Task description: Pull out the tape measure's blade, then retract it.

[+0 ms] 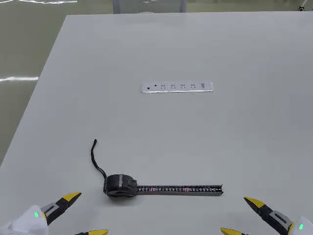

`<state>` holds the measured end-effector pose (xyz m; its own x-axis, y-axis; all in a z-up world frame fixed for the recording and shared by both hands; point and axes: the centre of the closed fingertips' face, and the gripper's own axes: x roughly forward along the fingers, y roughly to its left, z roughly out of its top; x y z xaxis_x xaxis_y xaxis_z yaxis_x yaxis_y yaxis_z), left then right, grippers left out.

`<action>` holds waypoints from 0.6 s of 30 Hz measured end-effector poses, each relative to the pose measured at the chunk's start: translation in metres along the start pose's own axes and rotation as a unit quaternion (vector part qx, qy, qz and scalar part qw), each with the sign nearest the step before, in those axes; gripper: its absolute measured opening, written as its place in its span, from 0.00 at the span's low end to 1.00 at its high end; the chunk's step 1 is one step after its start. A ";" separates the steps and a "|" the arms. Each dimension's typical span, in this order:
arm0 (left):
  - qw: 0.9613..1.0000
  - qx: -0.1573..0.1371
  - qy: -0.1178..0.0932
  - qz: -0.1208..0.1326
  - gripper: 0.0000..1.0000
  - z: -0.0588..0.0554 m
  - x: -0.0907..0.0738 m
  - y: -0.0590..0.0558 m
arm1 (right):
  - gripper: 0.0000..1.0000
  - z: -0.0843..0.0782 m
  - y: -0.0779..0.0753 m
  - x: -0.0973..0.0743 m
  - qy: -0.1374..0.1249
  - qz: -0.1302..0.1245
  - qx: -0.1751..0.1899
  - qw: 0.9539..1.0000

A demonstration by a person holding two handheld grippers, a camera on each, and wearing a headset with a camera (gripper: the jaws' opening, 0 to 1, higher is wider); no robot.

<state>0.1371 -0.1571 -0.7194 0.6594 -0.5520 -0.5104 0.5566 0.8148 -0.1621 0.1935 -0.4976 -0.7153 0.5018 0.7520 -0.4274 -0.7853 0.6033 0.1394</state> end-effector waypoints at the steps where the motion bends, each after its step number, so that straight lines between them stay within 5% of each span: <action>1: 1.000 -0.001 0.000 0.000 0.76 0.000 -0.002 -0.001 | 0.66 0.000 0.001 -0.001 -0.001 0.000 0.001 1.000; 18: 1.000 -0.005 0.000 0.006 0.77 -0.007 -0.021 -0.008 | 0.68 -0.001 0.013 -0.014 -0.009 0.003 0.008 1.000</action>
<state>0.1158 -0.1509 -0.7132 0.6654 -0.5425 -0.5128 0.5435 0.8229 -0.1653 0.1755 -0.5008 -0.7084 0.5034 0.7607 -0.4098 -0.7825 0.6025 0.1572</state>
